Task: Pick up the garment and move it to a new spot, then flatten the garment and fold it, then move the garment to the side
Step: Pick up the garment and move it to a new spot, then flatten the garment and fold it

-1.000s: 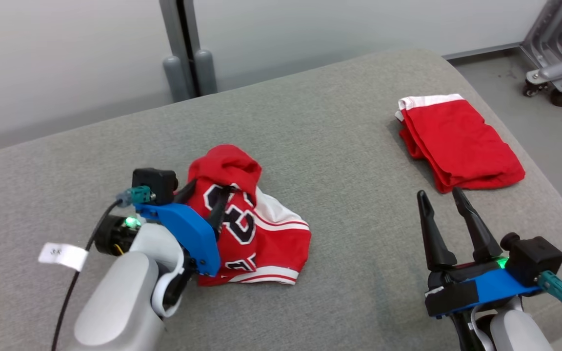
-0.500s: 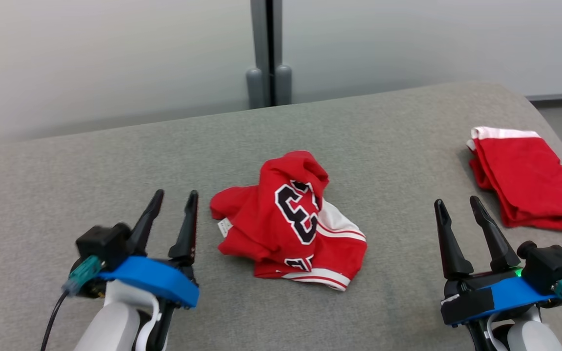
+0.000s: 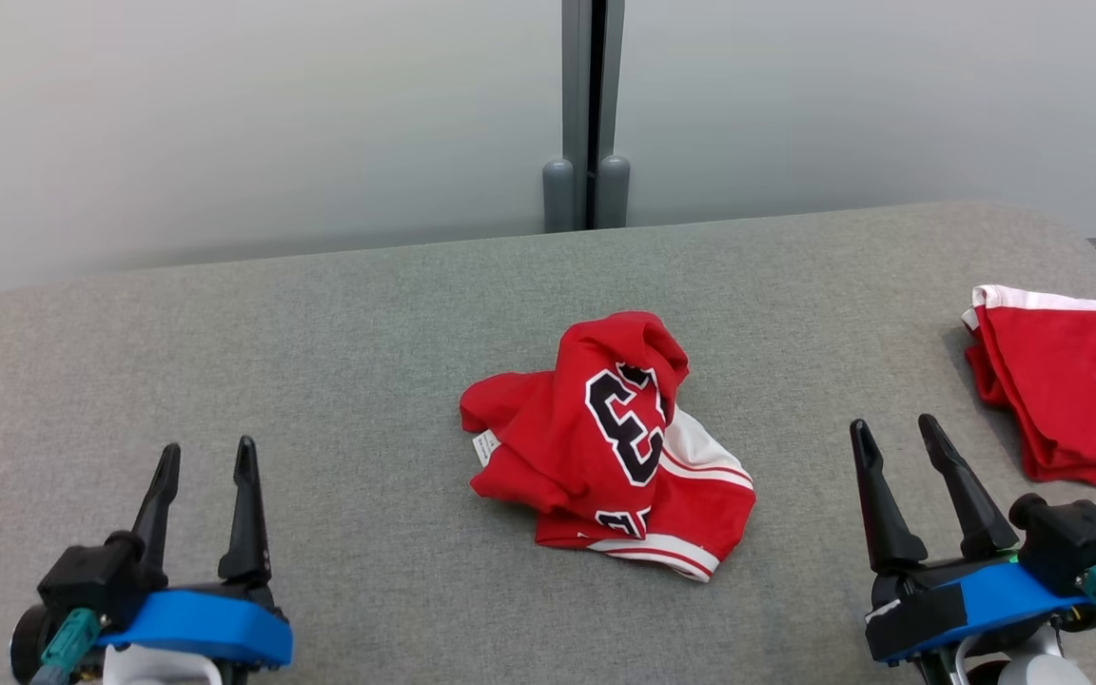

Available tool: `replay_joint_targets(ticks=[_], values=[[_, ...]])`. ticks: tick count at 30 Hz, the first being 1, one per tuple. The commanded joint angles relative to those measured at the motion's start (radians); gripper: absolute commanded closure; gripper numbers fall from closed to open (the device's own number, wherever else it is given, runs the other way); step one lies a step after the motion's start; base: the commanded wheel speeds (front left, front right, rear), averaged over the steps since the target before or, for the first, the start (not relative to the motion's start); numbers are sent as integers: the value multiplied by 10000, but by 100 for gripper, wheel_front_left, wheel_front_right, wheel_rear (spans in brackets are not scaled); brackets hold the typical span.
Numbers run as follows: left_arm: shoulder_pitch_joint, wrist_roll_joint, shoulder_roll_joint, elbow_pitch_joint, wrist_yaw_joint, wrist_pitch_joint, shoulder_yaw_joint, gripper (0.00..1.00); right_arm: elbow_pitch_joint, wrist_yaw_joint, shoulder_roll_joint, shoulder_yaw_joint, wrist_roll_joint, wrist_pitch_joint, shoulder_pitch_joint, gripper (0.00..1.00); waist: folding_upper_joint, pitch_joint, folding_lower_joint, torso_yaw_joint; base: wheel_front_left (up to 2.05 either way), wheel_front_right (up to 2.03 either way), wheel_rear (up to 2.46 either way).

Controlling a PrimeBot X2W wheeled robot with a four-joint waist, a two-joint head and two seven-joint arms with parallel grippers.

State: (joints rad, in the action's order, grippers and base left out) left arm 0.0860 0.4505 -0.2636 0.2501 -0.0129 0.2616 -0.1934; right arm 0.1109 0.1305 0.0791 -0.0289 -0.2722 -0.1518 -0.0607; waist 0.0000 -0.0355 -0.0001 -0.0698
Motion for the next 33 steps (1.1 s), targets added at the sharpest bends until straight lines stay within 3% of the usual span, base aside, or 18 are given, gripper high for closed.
replay_joint_targets(ticks=[1,28,33], values=[[-240,-94,-1,6,-98,42,176,0,24,5,-11,14,15,42,139,0,0,33,1,-36,0,0,0],[-559,-155,-68,-21,-261,28,344,0,370,5,-174,5,17,363,68,0,0,-83,1,101,0,0,0],[-386,-182,-74,-107,-205,32,305,0,784,5,-222,-202,-304,1873,-288,0,0,-205,1,244,0,0,0]])
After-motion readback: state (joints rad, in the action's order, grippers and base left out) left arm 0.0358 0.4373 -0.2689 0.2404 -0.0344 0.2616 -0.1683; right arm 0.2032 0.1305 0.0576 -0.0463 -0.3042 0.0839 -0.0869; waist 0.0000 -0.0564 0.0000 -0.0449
